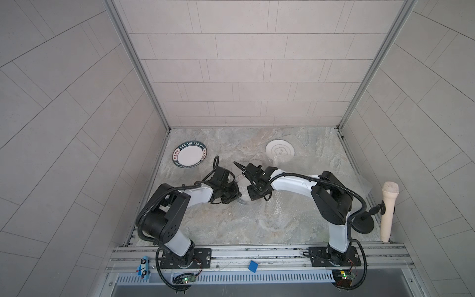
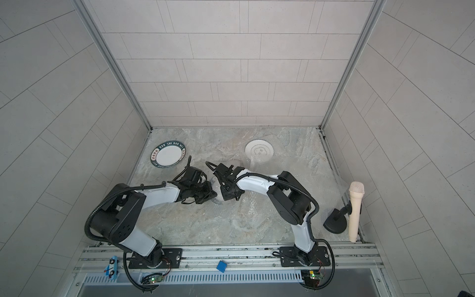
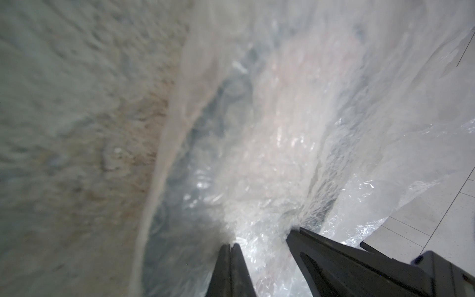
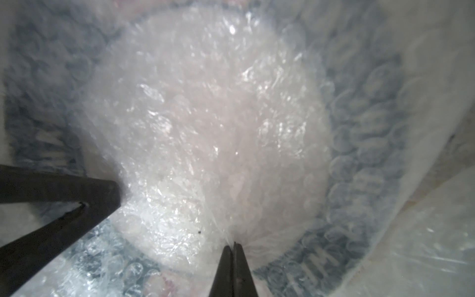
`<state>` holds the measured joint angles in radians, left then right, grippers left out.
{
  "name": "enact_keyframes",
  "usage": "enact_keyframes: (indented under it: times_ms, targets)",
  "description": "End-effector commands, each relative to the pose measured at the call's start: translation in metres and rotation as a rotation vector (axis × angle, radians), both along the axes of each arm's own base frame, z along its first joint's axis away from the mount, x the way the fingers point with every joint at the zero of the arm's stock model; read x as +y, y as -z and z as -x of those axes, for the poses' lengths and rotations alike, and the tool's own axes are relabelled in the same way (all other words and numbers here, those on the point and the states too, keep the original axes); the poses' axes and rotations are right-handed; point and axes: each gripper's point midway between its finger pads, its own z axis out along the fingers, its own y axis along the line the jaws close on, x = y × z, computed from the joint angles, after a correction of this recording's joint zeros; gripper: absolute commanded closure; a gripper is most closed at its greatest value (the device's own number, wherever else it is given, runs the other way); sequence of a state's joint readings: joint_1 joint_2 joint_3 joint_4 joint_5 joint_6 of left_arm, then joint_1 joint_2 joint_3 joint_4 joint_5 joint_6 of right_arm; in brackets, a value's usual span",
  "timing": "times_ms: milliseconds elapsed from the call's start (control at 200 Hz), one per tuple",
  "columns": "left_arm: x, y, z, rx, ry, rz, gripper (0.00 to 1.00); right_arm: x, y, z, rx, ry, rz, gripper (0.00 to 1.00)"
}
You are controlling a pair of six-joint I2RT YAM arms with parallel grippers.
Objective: Unpack dinner plates from bubble wrap
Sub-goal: Unwrap the bubble wrap at the center of the board.
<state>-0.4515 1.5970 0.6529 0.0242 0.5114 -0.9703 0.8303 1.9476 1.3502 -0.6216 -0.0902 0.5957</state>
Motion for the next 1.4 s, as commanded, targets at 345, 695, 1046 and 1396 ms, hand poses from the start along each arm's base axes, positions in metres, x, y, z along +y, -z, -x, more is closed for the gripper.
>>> enact_keyframes:
  times_ms: [345, 695, 1046, 1396]
  targets:
    - [0.041, 0.046, 0.032, 0.155, -0.036, -0.199, 1.0, -0.015, -0.049, -0.015, -0.038, 0.071, -0.108, 1.0]
    - [0.048, 0.046, 0.035, 0.162, -0.051, -0.221, 1.0, -0.069, -0.046, -0.028, -0.087, 0.22, -0.094, 1.0]
    - [0.044, 0.047, 0.032, 0.159, -0.057, -0.197, 1.0, -0.014, -0.07, -0.018, -0.12, -0.033, -0.112, 0.65]
    - [0.042, 0.049, 0.032, 0.16, -0.058, -0.185, 1.0, -0.005, -0.016, -0.004, -0.036, -0.073, 0.037, 0.47]
